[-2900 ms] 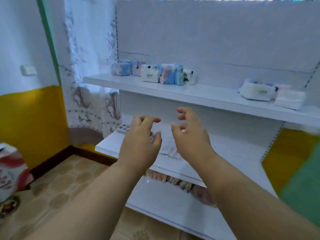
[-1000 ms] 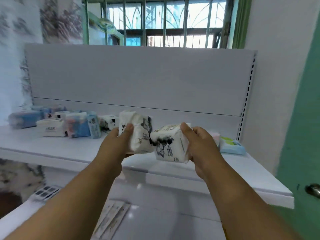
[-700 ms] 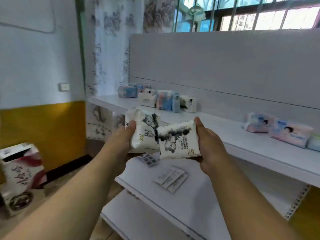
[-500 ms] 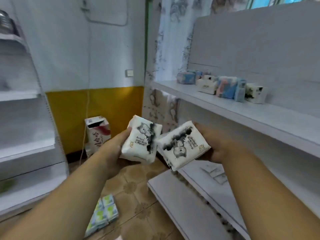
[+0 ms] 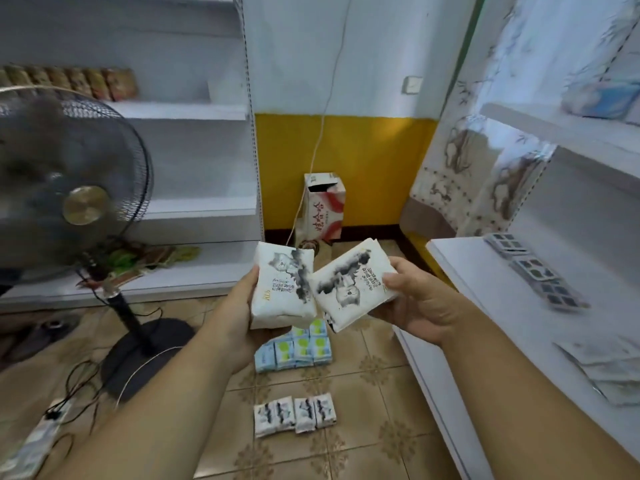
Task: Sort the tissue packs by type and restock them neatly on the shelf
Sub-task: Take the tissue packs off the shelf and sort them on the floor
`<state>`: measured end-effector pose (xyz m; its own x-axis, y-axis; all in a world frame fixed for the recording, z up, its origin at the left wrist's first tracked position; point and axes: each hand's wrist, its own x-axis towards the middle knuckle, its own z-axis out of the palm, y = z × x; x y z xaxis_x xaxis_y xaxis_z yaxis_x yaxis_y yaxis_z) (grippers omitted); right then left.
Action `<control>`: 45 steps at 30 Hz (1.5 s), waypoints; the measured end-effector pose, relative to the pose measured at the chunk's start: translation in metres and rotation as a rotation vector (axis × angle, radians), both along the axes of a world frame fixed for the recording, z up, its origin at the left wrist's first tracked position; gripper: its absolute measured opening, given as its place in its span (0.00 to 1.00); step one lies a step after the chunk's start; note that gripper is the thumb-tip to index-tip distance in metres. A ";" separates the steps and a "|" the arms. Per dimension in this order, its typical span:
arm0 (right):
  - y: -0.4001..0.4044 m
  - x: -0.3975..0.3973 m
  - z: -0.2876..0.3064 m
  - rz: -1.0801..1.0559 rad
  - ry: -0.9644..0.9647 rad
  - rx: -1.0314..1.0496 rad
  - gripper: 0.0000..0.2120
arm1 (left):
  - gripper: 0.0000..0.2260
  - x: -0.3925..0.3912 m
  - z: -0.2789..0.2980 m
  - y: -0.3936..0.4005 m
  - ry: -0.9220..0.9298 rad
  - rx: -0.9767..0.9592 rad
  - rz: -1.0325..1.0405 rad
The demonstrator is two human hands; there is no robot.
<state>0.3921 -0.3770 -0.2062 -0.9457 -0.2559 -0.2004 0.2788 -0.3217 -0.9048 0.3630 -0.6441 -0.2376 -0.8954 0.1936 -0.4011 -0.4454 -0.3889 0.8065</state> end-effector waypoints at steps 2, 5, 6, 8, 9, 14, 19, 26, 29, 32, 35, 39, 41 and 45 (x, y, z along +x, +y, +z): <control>-0.010 -0.031 -0.014 -0.062 -0.024 0.102 0.33 | 0.20 -0.029 -0.016 -0.016 -0.014 -0.001 0.041; -0.018 -0.081 -0.045 -0.095 -0.096 0.243 0.29 | 0.19 -0.074 -0.047 -0.034 -0.040 -0.021 0.047; -0.024 -0.096 -0.058 -0.072 -0.126 0.280 0.30 | 0.18 -0.086 -0.060 -0.036 -0.045 -0.045 0.023; -0.040 -0.123 -0.087 -0.068 -0.184 0.327 0.28 | 0.17 -0.105 -0.089 -0.035 -0.070 -0.102 -0.028; -0.050 -0.135 -0.104 -0.103 -0.212 0.346 0.25 | 0.17 -0.113 -0.103 -0.033 -0.098 -0.122 -0.048; -0.088 -0.180 -0.214 -0.354 -0.352 0.380 0.25 | 0.31 -0.147 -0.191 -0.033 -0.203 -0.188 -0.102; -0.109 -0.202 -0.364 -0.370 -0.448 0.528 0.35 | 0.20 -0.152 -0.331 -0.041 -0.346 -0.282 0.013; -0.117 -0.148 -0.605 -0.065 -0.702 0.531 0.21 | 0.24 -0.112 -0.565 -0.046 -0.512 -0.505 0.089; -0.125 -0.121 -0.706 -0.069 -0.708 0.633 0.16 | 0.23 -0.086 -0.660 -0.047 -0.523 -0.699 0.011; -0.135 -0.110 -0.794 -0.203 -0.746 0.714 0.09 | 0.21 -0.071 -0.744 -0.052 -0.489 -0.900 -0.112; -0.147 -0.117 -0.869 -0.260 -0.699 0.817 0.10 | 0.22 -0.074 -0.820 -0.059 -0.465 -0.967 -0.148; -0.157 -0.132 -0.937 -0.250 -0.659 0.845 0.09 | 0.18 -0.090 -0.897 -0.067 -0.416 -1.038 -0.223; -0.156 -0.131 -0.945 -0.226 -0.656 0.860 0.09 | 0.18 -0.095 -0.915 -0.070 -0.419 -1.082 -0.272; -0.154 -0.123 -0.896 -0.136 -0.651 0.839 0.11 | 0.27 -0.094 -0.870 -0.064 -0.386 -1.184 -0.405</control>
<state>0.2690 -0.5313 -1.1018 -0.6035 0.2979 -0.7396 0.7964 0.2696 -0.5413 0.2687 -0.7084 -1.1074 -0.6470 -0.2244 -0.7287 -0.6405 0.6784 0.3598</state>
